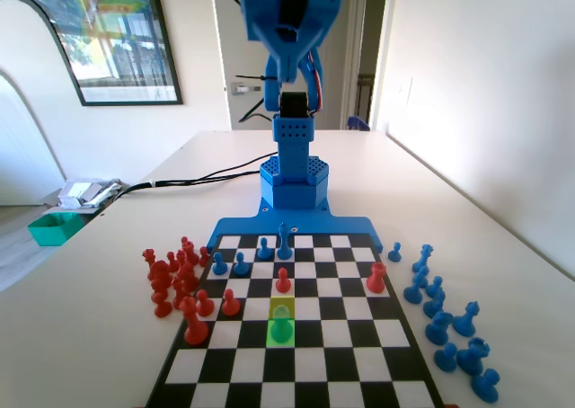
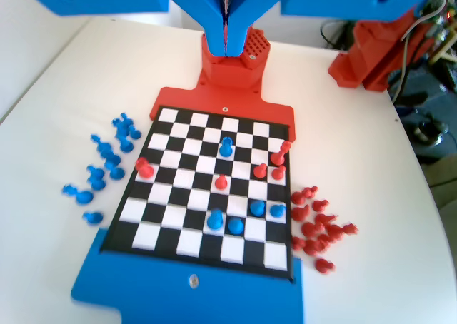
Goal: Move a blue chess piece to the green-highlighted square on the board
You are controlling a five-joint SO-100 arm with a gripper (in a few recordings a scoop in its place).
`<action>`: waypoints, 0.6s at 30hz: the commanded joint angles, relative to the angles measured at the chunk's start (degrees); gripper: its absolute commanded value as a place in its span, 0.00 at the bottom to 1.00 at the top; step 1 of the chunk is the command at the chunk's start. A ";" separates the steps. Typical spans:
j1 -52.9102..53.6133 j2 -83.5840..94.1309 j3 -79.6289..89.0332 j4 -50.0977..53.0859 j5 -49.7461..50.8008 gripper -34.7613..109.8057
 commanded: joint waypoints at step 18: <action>-2.55 35.95 23.99 -1.23 -3.60 0.25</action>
